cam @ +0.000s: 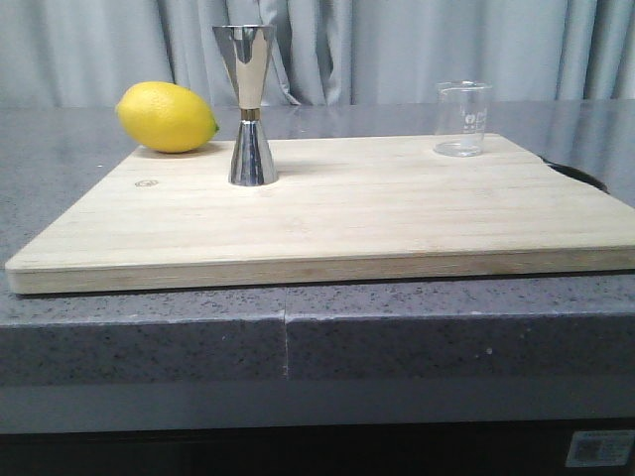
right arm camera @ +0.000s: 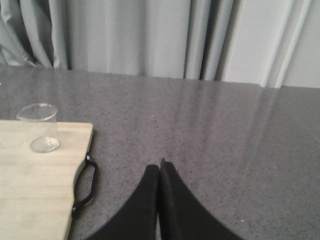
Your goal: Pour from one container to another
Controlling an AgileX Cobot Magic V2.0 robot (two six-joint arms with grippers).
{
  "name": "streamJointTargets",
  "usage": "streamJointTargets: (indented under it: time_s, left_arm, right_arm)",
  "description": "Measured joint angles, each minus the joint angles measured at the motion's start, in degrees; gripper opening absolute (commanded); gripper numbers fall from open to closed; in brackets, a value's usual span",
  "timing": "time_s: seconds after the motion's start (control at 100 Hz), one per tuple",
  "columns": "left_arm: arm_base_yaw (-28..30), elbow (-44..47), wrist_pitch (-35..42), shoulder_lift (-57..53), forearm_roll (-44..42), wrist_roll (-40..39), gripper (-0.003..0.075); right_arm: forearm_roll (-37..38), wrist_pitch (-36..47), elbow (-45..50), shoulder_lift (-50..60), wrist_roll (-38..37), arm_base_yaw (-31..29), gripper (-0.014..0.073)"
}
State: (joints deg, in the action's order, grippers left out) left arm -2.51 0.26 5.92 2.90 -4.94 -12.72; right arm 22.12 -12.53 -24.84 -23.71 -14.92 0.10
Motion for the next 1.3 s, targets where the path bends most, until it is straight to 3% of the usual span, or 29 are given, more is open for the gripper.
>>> streamJointTargets:
  time_s: [0.23,0.47,0.6,0.98,1.3]
  left_arm:
    - [0.00,0.00,-0.10,0.00,0.00,0.00,-0.0019]
    - [0.00,0.00,-0.10,0.00,0.00,0.00,-0.0019]
    - [0.00,0.00,-0.10,0.00,0.00,0.00,-0.0019]
    - [0.00,0.00,-0.10,0.00,0.00,0.00,-0.0019]
    - [0.00,0.00,-0.10,0.00,0.00,0.00,-0.0019]
  right_arm:
    - [-5.79,7.89,10.60,11.03,4.20,0.73,-0.0054]
    - [-10.76,12.53,22.22,21.04,4.69,-6.92,-0.0054]
    - [-11.90,14.00,25.53,23.96,4.69,-8.25,-0.0054]
    - [-16.32,13.55,25.78,24.23,4.81,-8.25,-0.0054]
    - [-20.33,13.43,25.78,24.23,10.04,-8.25,-0.0054]
